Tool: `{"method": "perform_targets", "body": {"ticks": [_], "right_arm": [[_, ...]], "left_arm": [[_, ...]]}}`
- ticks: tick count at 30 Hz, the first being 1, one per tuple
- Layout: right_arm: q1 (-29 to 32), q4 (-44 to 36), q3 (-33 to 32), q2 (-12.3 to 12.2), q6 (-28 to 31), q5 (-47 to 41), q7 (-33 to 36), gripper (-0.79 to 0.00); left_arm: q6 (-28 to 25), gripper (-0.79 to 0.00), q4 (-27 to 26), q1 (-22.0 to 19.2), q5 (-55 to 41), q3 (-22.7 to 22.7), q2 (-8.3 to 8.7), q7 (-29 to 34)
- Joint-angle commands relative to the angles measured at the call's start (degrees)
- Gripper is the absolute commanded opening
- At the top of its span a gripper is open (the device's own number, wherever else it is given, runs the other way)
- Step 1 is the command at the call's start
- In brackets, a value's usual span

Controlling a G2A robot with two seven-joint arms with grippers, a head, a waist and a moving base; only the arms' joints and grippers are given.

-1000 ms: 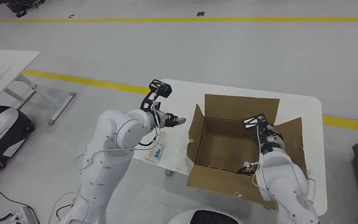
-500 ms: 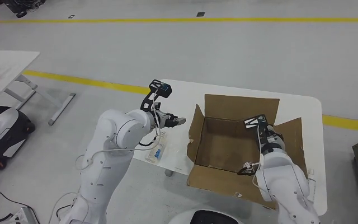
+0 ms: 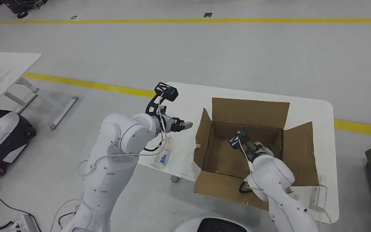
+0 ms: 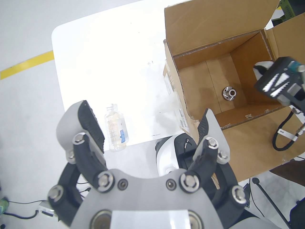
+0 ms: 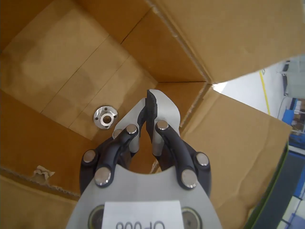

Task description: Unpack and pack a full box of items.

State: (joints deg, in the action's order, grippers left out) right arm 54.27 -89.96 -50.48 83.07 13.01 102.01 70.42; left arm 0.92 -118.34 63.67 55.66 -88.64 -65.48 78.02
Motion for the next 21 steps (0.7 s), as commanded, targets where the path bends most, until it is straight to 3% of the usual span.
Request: {"method": "perform_targets", "body": {"ticks": [1,9,21], "right_arm": [[-1.7,3.0,1.1,0.6,2.2,-2.7,2.1,-0.785],[-6.9,13.0,1.3,2.6,3.8,-12.4,6.3,-0.785],[-6.5,13.1,1.3,2.5,3.8,-11.4,6.1,-0.785]], "left_arm": [[0.0,0.0,0.0,0.0,0.0,0.0,0.0,0.0],[0.0,0.0,0.0,0.0,0.0,0.0,0.0,0.0],[0.0,0.0,0.0,0.0,0.0,0.0,0.0,0.0]]}}
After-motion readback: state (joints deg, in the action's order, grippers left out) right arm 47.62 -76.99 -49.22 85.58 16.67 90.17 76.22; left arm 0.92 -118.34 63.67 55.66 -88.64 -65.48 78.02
